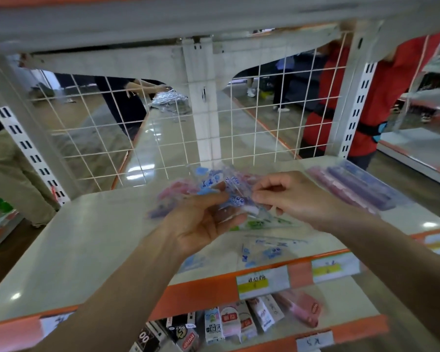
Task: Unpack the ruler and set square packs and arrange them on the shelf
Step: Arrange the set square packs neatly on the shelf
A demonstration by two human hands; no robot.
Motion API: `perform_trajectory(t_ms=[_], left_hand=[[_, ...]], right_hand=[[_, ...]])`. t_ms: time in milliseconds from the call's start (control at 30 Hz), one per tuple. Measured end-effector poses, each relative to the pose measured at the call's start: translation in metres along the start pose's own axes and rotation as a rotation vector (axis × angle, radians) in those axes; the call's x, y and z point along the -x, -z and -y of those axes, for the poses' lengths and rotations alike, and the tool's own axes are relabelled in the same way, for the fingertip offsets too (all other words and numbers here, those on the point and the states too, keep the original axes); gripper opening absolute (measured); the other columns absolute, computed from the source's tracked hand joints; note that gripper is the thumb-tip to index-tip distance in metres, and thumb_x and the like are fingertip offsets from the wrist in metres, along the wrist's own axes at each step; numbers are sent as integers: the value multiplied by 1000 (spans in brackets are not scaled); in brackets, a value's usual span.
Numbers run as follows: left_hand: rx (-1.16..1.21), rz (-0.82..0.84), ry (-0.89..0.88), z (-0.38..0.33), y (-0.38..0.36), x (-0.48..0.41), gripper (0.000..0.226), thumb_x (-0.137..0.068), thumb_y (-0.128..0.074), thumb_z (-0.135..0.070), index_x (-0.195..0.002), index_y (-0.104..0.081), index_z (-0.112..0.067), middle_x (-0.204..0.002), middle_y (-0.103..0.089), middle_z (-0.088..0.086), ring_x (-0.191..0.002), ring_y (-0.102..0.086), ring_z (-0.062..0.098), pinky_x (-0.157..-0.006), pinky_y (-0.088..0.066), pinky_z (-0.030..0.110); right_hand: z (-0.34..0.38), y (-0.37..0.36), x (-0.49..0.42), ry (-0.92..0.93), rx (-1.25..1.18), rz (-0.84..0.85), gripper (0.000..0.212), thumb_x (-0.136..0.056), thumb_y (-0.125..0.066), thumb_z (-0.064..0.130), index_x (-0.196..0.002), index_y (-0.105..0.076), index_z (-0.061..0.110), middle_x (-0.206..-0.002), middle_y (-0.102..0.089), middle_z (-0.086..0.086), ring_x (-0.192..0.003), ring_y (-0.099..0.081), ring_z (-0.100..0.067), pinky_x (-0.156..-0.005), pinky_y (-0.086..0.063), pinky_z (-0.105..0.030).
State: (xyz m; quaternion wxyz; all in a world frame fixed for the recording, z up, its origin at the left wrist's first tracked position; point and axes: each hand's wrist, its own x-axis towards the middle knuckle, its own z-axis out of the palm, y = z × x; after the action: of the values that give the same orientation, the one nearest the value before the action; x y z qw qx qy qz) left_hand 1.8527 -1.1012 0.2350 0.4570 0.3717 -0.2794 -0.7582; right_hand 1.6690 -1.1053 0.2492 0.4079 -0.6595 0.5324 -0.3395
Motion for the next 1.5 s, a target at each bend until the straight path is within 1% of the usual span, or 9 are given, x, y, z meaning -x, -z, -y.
perform_trajectory(t_ms=[200, 367, 467, 567, 700, 800, 1067, 1267, 1500], left_hand=[[-13, 19, 14, -2, 0, 3, 13, -81, -57, -1, -92, -63, 0, -87, -71, 18, -66, -71, 26, -62, -58, 38], [-47, 3, 8, -7, 4, 4, 16, -89, -54, -6, -100, -63, 2, -94, -71, 20, -73, -72, 28, -71, -56, 36], [-57, -18, 5, -8, 3, 3, 15, -92, -53, -7, -100, -62, 3, -91, -71, 20, -69, -72, 26, -69, -57, 35], [-66, -25, 9, -8, 0, 2, 13, -91, -53, -5, -97, -62, 3, -88, -72, 21, -68, -72, 26, -69, -56, 35], [-76, -37, 14, -8, -1, 1, 12, -93, -50, -1, -95, -61, 4, -87, -72, 21, -68, -72, 26, -67, -57, 34], [-92, -60, 3, -8, -3, 0, 12, -93, -51, -1, -95, -61, 4, -88, -71, 22, -67, -72, 26, -63, -58, 34], [-133, -70, -33, -8, -15, -7, 13, -92, -51, -2, -91, -61, 6, -83, -71, 22, -64, -71, 25, -58, -58, 32], [-161, -41, -24, -7, -21, -12, 14, -93, -50, -1, -93, -62, 7, -88, -71, 22, -70, -70, 26, -63, -59, 33], [-217, -44, -10, -11, -13, -8, 14, -90, -52, 1, -95, -63, 8, -92, -71, 23, -76, -71, 29, -63, -59, 31]], right_hand=[[1, 6, -1, -18, 24, 12, 11, -89, -63, 10, -83, -67, 17, -61, -65, 6, -56, -61, -3, -50, -45, -17], [3, 12, -3, 24, 61, -18, 9, -89, -64, 10, -90, -67, 18, -69, -65, 5, -54, -57, 3, -49, -38, -5], [3, 11, -3, 57, 231, -8, 21, -82, -73, 25, -103, -68, 24, -83, -66, 13, -72, -60, 6, -62, -40, -7], [3, 8, -4, 87, 427, -13, 37, -80, -74, 34, -115, -65, 28, -82, -64, 16, -70, -57, 6, -60, -37, -7], [4, 9, -2, 119, 544, -1, 33, -83, -68, 42, -114, -66, 32, -86, -64, 17, -76, -57, 5, -62, -39, -8], [7, 9, 0, 124, 595, 18, 27, -80, -66, 49, -102, -69, 34, -88, -67, 14, -79, -60, -2, -73, -48, -24], [10, 12, -3, 95, 651, 21, 36, -82, -64, 50, -111, -66, 30, -100, -70, 7, -88, -63, -11, -80, -50, -30], [13, 15, -4, 72, 668, 5, 48, -85, -64, 45, -130, -55, 33, -122, -63, 11, -103, -57, -7, -79, -36, -20], [7, 17, -6, 95, 669, 52, 20, -84, -65, 44, -94, -66, 27, -92, -65, 15, -86, -59, -6, -71, -42, -22]])
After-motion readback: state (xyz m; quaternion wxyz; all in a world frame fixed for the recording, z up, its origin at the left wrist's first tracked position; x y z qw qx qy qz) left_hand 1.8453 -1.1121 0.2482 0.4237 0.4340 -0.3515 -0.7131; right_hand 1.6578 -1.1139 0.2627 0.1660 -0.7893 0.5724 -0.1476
